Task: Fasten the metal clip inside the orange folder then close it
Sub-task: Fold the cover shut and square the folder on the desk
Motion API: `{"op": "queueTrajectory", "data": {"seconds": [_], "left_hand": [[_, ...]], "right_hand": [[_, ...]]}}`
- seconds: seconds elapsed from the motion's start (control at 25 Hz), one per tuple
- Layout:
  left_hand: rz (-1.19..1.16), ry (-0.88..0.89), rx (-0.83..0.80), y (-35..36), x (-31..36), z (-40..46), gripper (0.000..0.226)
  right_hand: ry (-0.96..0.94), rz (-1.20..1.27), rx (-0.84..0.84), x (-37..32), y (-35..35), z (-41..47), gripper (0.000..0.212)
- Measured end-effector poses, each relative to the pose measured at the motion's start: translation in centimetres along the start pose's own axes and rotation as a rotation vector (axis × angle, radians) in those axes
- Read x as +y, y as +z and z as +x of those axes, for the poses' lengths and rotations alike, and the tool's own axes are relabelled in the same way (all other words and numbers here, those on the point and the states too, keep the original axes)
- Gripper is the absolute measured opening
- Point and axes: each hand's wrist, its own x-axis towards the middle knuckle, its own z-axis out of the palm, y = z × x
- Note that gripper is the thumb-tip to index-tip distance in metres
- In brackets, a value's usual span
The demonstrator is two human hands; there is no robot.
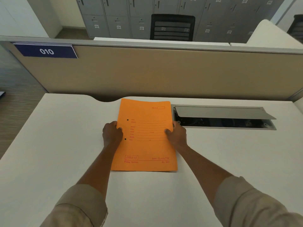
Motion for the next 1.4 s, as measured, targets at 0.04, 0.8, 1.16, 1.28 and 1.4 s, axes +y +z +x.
{"op": "queueTrajectory", "data": {"seconds": [0.04, 0.8, 1.16, 1.28, 1.4], "left_hand": [[0.006, 0.007, 0.0, 0.0, -0.1, 0.1, 0.015], [0.487, 0.544, -0.159, 4.9, 2.9, -6.0, 0.055], [0.566, 0.574, -0.169, 7.2, 0.3, -6.7, 0.063], [0.569, 0.587, -0.161, 7.3, 0.4, -6.9, 0.063], [0.558, 0.581, -0.173, 6.3, 2.1, -6.9, 0.063]], "right_hand": [[0.0, -0.009, 0.006, -0.1, 0.2, -0.1, 0.026], [-0.309, -0.544, -0.131, 0.3, 1.6, -2.9, 0.07], [-0.368, -0.657, -0.165, 3.0, 2.4, -3.6, 0.074], [-0.389, -0.67, -0.128, 3.4, 2.4, -3.6, 0.074], [-0.367, -0.676, -0.169, 3.1, 2.0, -3.7, 0.071]]}}
